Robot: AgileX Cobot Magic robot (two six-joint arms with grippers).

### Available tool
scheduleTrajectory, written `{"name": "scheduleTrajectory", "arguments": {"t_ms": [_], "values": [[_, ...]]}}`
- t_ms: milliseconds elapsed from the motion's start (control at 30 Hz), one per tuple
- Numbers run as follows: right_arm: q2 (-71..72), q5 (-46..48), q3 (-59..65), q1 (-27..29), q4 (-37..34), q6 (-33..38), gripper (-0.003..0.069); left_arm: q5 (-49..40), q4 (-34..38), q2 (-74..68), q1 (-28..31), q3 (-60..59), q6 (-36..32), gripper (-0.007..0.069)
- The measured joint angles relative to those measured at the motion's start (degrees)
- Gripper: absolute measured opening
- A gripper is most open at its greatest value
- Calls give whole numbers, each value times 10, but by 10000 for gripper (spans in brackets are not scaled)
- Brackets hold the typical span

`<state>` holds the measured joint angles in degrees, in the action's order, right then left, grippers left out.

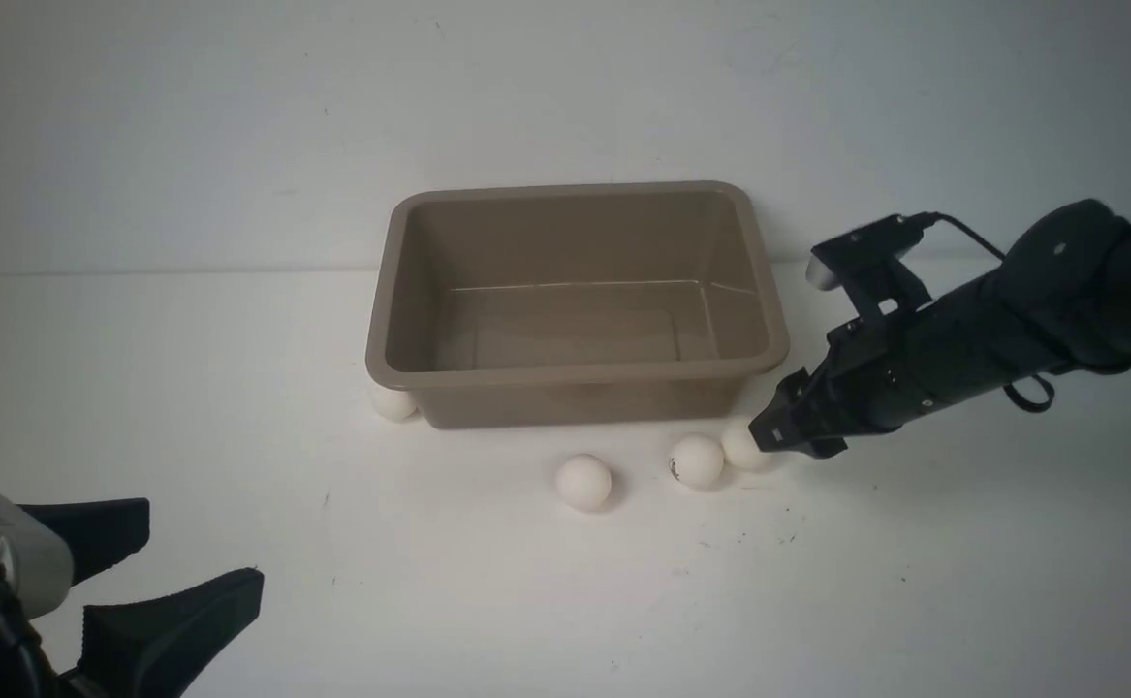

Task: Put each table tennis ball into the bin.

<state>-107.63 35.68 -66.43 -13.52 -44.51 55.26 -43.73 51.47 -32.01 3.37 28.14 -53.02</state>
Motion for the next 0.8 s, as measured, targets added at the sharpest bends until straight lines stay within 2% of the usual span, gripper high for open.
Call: {"name": "scheduleTrajectory", "arguments": {"t_ms": [567, 800], "values": [[-54, -20, -19, -4, -14, 5, 367, 0, 0, 0, 0, 0, 0, 552], [-55, -23, -19, -4, -72, 50, 367, 0, 0, 0, 0, 0, 0, 552]]}}
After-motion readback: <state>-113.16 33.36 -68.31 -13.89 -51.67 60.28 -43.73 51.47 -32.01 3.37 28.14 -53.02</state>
